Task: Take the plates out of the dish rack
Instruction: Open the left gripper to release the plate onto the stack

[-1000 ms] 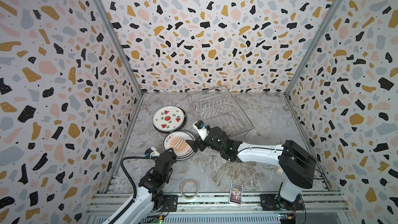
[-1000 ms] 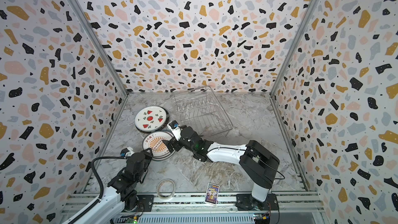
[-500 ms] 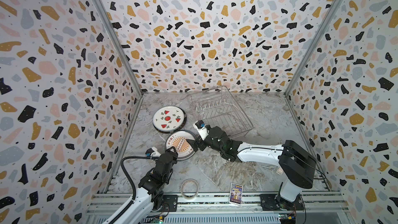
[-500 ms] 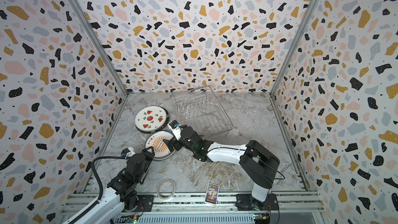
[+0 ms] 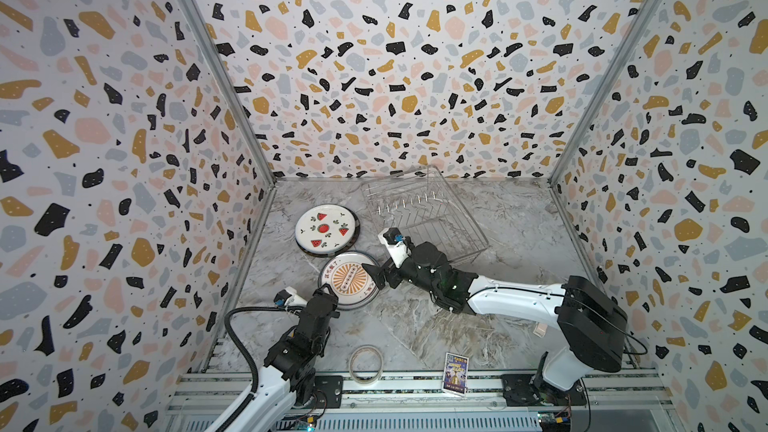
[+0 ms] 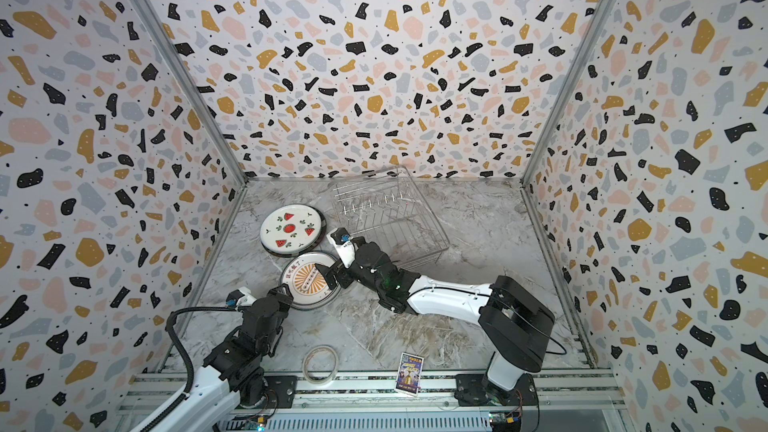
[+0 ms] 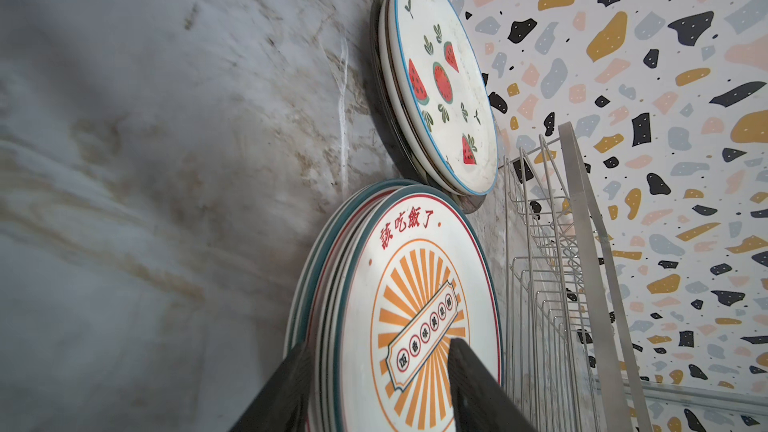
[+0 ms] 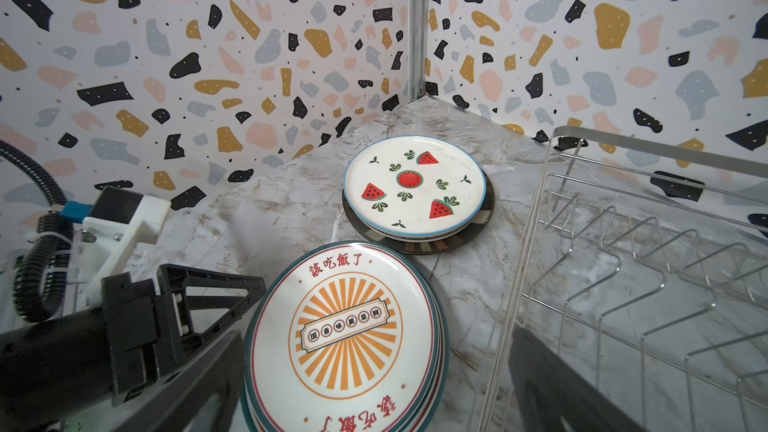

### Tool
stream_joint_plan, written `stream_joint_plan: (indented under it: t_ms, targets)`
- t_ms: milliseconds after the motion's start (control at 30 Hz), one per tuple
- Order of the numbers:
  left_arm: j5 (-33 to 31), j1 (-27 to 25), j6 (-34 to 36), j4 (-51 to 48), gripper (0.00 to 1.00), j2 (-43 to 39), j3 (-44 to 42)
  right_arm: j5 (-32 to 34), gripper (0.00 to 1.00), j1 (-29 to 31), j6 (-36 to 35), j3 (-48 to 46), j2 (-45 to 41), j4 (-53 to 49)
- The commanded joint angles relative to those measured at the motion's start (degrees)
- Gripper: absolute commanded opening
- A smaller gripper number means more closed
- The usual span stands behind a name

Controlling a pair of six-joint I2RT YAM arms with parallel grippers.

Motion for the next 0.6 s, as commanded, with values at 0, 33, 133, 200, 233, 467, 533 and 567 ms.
stream_joint_plan:
  t_ms: [0, 33, 133, 200, 233, 467, 533, 567]
  targets:
    - [-5.38, -0.20, -0.91, -3.07, 0.57, -0.91, 1.43, 2.17, 1.00, -0.27, -0.35, -1.23, -3.83, 0.85]
    - [-7.58, -0.20, -0.64, -4.08, 0.65, -1.46, 2.26, 3.09, 1.00, -0.29, -0.26, -1.93, -4.95, 1.21]
    - [-13.33, -0.20, 1.39, -5.23, 0.81, -3.73, 4.71, 5.57, 1.00, -0.68, 0.11, -4.97, -8.99, 2.35]
    - [-15.90, -0.26, 2.85, -2.99, 0.89, -5.16, 5.17, 6.37, 1.00, -1.51, 0.38, -6.97, -11.99, 2.48]
    - [-17.04, -0.22, 4.73, 0.10, 1.00, -5.66, 4.86, 6.87, 0.99, -2.37, 0.76, -8.09, -13.66, 2.54]
    - [-22.19, -0.20, 19.26, 16.74, 1.00, -0.98, 8.64, 8.93, 1.00, -12.96, 1.52, -9.63, -24.08, -11.80]
    - [-21.42, -0.18, 27.49, 19.19, 1.00, 0.35, 11.59, 12.84, 0.99, -16.67, 3.56, -12.31, -27.16, -12.40]
    - [-20.14, -0.18, 34.36, 23.18, 1.00, 0.57, 12.11, 14.66, 1.00, -19.31, 5.51, -13.33, -28.62, -13.39]
